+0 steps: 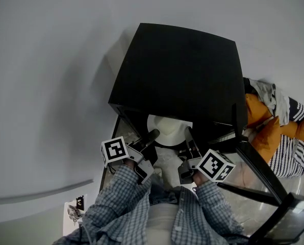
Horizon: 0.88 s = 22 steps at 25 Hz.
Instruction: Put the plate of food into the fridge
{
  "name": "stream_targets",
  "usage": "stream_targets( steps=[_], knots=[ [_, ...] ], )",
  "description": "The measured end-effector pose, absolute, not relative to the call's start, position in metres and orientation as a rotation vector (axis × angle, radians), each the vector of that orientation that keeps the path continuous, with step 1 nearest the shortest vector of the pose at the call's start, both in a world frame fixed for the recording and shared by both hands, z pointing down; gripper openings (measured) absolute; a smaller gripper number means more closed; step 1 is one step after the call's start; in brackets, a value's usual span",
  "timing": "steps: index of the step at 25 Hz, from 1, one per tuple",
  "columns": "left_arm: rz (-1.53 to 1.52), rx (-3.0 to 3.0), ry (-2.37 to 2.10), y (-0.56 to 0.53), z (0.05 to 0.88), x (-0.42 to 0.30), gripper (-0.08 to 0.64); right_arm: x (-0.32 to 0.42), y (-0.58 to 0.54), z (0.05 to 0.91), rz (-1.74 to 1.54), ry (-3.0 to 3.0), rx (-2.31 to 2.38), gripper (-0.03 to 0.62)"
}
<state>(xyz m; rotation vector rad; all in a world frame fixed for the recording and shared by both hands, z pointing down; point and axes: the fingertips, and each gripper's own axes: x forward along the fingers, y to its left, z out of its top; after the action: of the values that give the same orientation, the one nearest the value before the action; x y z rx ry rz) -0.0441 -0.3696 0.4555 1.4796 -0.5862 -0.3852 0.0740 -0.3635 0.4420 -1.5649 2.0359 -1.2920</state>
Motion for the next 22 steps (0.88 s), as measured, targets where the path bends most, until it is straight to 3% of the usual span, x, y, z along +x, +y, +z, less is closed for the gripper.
stream_targets(
  steps=[6,11,22],
  knots=[
    [-0.371,1.478,-0.598,-0.379,0.461,-0.042,0.018,0.076,-0.373,0.44,-1.263,2.003,-1.597,0.061],
    [-0.369,1.482,-0.593,-0.385,0.464,-0.038,0.018,0.076,-0.369,0.435,-1.309,1.939,-1.522,0.121],
    [-0.413,1.468,-0.59,-0.401,0.462,-0.026,0.018,0.044,-0.344,0.447,-1.495,1.887,-1.347,0.125]
  ],
)
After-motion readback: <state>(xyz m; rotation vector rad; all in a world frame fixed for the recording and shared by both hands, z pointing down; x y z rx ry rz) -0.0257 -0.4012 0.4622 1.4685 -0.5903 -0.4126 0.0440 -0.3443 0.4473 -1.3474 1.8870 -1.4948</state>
